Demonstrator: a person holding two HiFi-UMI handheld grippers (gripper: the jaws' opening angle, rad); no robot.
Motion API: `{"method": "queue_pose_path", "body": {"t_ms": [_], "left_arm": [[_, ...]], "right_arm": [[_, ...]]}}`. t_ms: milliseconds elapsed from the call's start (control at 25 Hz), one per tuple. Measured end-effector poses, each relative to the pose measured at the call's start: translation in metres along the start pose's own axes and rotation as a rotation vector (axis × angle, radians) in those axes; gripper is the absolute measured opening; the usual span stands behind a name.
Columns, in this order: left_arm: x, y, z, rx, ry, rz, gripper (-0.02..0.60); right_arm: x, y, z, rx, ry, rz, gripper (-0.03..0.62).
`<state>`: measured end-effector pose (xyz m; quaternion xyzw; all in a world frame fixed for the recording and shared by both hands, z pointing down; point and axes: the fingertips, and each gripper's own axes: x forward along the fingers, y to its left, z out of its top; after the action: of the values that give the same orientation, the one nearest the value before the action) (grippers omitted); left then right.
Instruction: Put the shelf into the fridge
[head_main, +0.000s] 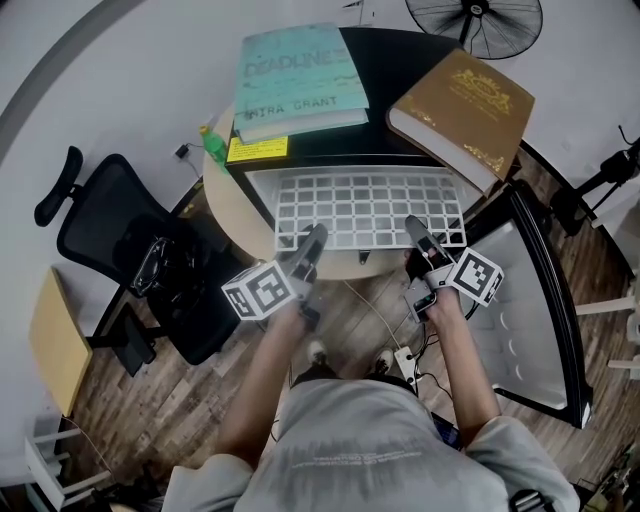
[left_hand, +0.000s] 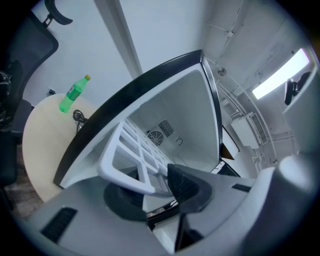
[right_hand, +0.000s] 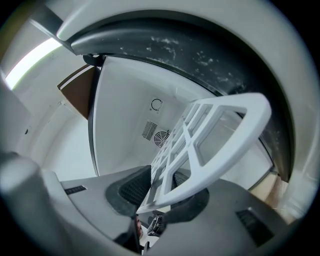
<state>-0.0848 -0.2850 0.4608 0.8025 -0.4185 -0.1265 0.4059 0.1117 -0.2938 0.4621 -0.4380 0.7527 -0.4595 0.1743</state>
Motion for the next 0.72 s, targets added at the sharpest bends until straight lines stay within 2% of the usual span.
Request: {"method": "queue_pose_path", "body": {"t_ms": [120,240,520,640,720], "left_arm": [[0.001,-0.007,0.001,-0.006,-0.006,-0.002,0.112],[-0.004,-0.003,-0.002,0.007,-0.008,0.028,0.122],[-0.019,-0.008,-0.011,0.006,-0.017,0.035,0.133],[-0.025,-0.005,-0.015,0.012,-0.018,0.047,0.133],[-0.028,-0.004,-0.018,0.016,-0.011,0.056,0.133]], "right_arm": [[-0.003,0.000,-0.005,-0.016,0.022,-0.021,0.102],[-0.006,0.002,-0.008,-0.023,0.036,-0.008,0.123],[-0.026,-0.001,-0.018,-0.013,0.057,-0.027,0.121],[-0.030,0.008,-0.023,-0.005,0.072,0.016,0.120],[-0.035,0.004,-0.024,-0.005,0.082,-0.007,0.118]]}}
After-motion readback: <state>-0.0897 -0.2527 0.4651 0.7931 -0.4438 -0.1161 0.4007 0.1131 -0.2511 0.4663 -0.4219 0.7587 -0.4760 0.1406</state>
